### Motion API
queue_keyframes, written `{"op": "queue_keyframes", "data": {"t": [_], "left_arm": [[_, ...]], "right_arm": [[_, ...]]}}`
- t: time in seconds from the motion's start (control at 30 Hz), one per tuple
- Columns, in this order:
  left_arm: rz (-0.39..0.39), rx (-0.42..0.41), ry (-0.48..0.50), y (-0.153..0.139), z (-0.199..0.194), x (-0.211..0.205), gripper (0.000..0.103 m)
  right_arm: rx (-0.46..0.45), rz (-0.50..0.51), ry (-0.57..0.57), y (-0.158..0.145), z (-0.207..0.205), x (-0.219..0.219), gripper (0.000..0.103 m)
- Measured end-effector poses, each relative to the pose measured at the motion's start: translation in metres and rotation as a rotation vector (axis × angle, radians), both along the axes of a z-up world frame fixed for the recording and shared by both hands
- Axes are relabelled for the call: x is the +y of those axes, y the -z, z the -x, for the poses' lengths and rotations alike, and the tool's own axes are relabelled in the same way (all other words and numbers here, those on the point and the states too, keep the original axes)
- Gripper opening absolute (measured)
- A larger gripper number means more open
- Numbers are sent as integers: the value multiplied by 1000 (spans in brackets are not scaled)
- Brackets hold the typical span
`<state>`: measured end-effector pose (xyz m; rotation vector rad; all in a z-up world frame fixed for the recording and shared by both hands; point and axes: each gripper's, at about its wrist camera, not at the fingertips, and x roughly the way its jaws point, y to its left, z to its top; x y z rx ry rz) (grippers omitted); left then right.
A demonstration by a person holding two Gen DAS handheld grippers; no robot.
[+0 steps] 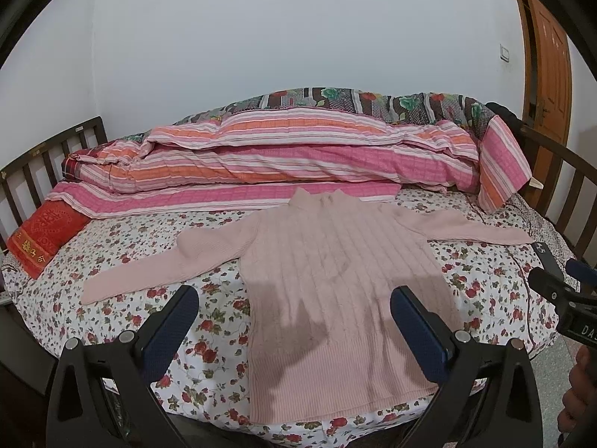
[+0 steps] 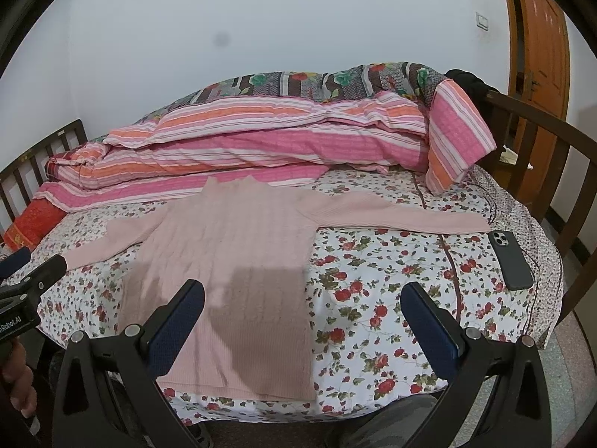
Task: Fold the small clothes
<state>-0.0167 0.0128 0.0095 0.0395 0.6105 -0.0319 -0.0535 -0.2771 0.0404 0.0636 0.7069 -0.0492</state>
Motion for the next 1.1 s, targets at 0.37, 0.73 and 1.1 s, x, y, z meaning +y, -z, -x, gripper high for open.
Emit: {"op": "queue_keyframes", "data": {"t": [0.37,0.73,1.1], "left_arm": [[0,-2,1,-2,0,-1,103],[10,-10,-1,-4,0,0,103],[45,-4,-18,-5,-8,7,103]], "right_arm": [[0,-11,1,-1,-2,0,103],[-2,-9,0,-3,-1,2,103],[-11,-13,-4,-6,-4,1,103]]}}
